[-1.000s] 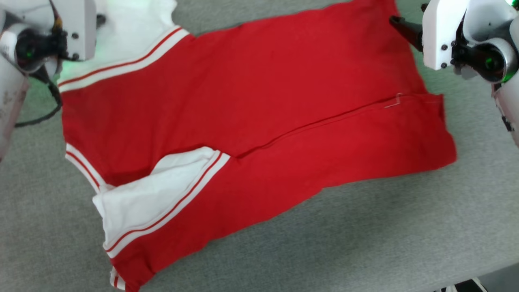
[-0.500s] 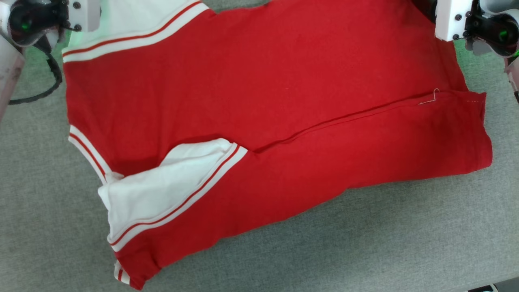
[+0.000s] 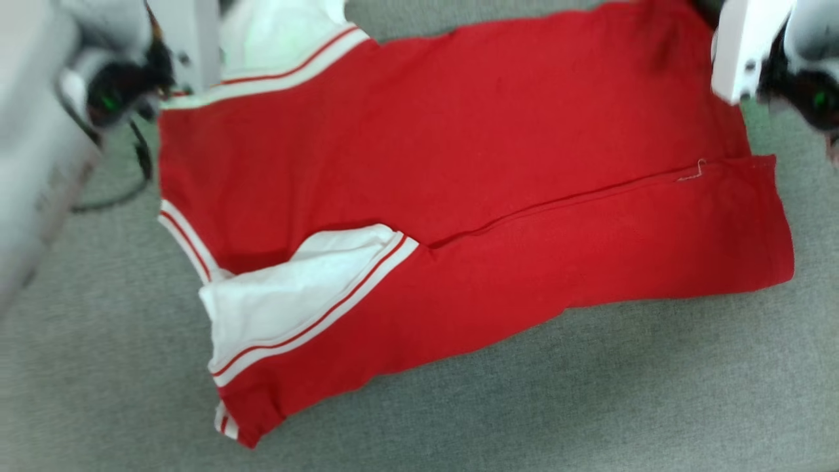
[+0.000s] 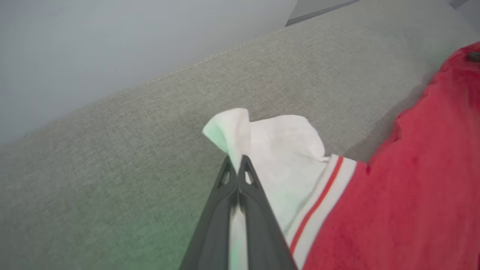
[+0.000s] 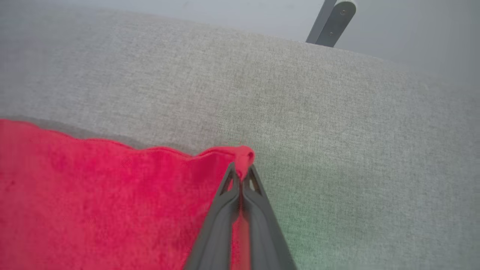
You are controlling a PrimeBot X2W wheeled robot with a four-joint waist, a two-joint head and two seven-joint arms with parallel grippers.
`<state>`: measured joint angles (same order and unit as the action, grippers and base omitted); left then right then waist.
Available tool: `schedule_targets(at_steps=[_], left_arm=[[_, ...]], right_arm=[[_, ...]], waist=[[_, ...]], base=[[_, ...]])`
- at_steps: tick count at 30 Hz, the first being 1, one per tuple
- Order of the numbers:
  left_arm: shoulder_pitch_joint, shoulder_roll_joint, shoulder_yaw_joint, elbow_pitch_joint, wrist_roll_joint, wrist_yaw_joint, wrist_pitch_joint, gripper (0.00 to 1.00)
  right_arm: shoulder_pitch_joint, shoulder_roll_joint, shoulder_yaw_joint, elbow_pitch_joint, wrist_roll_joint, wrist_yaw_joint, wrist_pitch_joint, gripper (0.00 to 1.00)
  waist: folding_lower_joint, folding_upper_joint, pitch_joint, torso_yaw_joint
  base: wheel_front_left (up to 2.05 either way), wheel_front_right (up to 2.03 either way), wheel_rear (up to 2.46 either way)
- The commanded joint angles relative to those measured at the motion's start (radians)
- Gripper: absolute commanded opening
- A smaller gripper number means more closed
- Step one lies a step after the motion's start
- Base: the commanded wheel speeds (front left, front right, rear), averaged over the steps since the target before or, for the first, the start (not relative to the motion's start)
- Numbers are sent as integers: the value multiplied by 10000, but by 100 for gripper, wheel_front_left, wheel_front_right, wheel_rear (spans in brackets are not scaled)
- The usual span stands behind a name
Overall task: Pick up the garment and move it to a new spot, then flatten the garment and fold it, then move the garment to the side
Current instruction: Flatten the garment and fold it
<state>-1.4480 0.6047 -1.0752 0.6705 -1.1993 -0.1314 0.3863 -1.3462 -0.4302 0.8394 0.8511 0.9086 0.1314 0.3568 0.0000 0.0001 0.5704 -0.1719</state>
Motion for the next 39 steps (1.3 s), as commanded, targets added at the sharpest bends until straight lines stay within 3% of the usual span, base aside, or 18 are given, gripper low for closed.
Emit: schedule_targets(at_steps=[1,11,21,31,36,39], left_arm=[[199,76,-35,-60,-91,20,-91,0],[1925,966,-880,-2854,-830,19,-2054,0],[4128,2486,-1090,-5693,-1255,60,-4132,0],[6175,3879,-1259,-8302,-1117,1266,-5759,0],[6954,4167,-1483,-8971,-1089,1784,-5936,0],[7335,4074,-1645,-9023,-990,1863,-5913,0]], right_arm=[[184,-96,84,-66,70,-10,-63,0],[1683,-1722,1250,-1978,963,-12,-589,0],[3343,-3308,1305,-3899,1409,-10,-1132,0],[5313,-4539,305,-5334,1589,-12,-1180,0],[6094,-4691,-375,-5656,1479,-10,-1015,0],[6524,-4683,-755,-5780,1332,-10,-823,0]], waist=[[0,-1,-472,269],[0,-1,-1845,878],[0,-1,-2572,1229],[0,-1,-2654,1364],[0,-1,-2602,1351],[0,-1,-2554,1374]], base=[[0,0,0],[0,0,0],[0,0,0],[0,0,0],[0,0,0],[0,0,0]])
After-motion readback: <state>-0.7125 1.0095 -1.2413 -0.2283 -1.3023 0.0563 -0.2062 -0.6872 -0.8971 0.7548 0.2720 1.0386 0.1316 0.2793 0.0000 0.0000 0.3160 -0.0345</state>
